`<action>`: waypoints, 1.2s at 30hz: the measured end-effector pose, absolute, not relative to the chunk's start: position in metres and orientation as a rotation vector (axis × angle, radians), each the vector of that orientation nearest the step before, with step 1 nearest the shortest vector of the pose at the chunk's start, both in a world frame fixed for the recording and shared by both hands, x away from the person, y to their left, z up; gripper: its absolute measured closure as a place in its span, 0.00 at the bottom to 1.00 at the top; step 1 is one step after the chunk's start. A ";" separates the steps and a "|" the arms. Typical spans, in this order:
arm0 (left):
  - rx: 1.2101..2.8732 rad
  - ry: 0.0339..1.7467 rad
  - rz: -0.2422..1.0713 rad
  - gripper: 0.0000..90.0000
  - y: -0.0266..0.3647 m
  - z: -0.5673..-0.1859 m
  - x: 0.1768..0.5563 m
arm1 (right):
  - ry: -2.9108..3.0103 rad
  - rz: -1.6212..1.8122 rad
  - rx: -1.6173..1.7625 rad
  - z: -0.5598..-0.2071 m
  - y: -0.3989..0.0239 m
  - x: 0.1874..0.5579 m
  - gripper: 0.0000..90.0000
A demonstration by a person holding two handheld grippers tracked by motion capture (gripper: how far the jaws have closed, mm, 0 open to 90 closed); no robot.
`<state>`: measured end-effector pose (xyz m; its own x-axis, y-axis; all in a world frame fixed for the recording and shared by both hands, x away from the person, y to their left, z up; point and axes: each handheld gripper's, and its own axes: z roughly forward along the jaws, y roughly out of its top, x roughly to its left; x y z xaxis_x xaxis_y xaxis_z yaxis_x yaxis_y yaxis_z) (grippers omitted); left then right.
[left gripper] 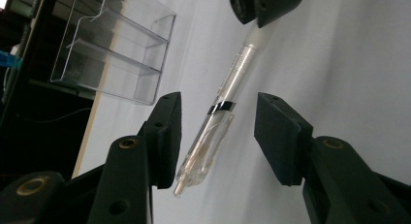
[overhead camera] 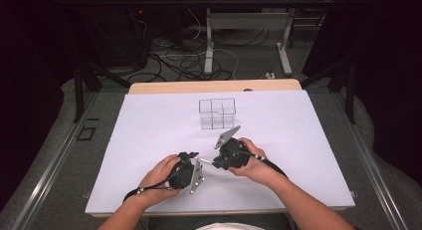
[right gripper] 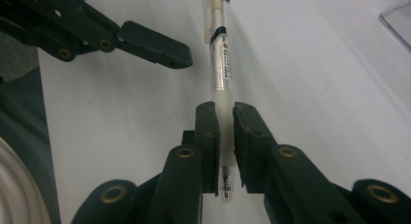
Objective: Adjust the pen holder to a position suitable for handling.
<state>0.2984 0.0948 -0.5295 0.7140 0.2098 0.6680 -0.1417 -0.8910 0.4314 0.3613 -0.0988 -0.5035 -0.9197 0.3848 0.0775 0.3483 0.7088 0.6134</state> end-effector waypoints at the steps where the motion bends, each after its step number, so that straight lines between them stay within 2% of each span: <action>1: 2.466 0.042 1.058 0.60 0.094 -0.530 0.298 | 2.852 1.006 0.612 -0.503 -0.099 0.361 0.90; 15: 2.464 -0.044 1.118 0.74 0.090 -0.534 0.291 | 2.882 1.014 0.598 -0.502 -0.092 0.358 0.90; 20: 2.509 -0.124 1.157 0.80 0.088 -0.535 0.288 | 2.885 1.026 0.595 -0.502 -0.092 0.358 0.90; 36: 2.563 -0.264 1.215 0.88 0.086 -0.539 0.281 | 2.899 1.039 0.572 -0.503 -0.090 0.357 0.90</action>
<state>0.2814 0.0855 -0.5391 0.6270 -0.0401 0.7780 -0.2861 -0.9407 0.1821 0.3574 -0.0904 -0.5034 -0.9333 0.3408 0.1129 0.3349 0.7132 0.6158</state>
